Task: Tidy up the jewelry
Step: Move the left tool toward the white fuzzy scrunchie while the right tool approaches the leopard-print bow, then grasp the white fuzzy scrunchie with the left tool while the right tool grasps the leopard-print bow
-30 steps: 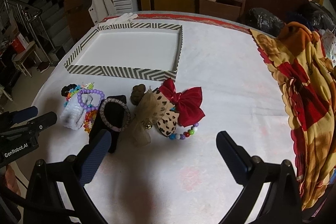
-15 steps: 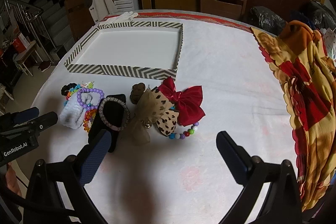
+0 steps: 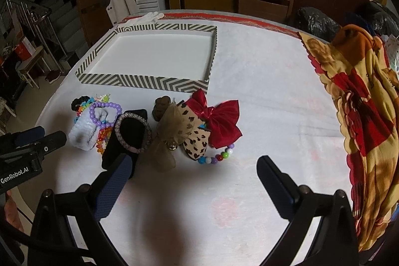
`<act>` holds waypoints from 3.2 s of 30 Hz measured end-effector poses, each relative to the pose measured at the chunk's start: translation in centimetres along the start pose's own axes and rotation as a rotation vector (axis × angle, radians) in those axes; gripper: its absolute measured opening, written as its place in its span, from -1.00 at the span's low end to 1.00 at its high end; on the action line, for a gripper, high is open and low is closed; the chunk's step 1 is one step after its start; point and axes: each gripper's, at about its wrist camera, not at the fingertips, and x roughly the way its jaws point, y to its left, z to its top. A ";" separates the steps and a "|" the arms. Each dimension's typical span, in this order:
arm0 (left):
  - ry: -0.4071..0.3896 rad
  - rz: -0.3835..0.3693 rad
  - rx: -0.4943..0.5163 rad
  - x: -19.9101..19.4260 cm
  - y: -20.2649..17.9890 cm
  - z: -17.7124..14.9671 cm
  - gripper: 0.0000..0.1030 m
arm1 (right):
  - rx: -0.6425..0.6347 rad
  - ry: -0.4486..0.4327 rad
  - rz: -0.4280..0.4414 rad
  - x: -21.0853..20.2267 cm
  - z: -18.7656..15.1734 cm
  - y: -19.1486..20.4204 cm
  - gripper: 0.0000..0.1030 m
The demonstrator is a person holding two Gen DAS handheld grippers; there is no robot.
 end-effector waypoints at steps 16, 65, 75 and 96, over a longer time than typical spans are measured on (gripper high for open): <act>0.001 0.004 -0.020 0.3 0.5 0.0 0.14 | -0.025 0.004 0.001 0.3 0.1 0.5 0.99; 0.178 -0.189 -0.088 5.9 4.7 1.4 0.14 | 0.097 0.060 0.232 4.5 1.0 -3.8 0.59; 0.230 -0.183 -0.046 8.1 3.8 1.6 0.14 | 0.020 0.053 0.256 6.6 3.0 -1.2 0.59; 0.155 -0.175 -0.044 5.3 5.2 1.4 -0.54 | 0.076 0.013 0.368 5.3 1.5 -0.9 -0.64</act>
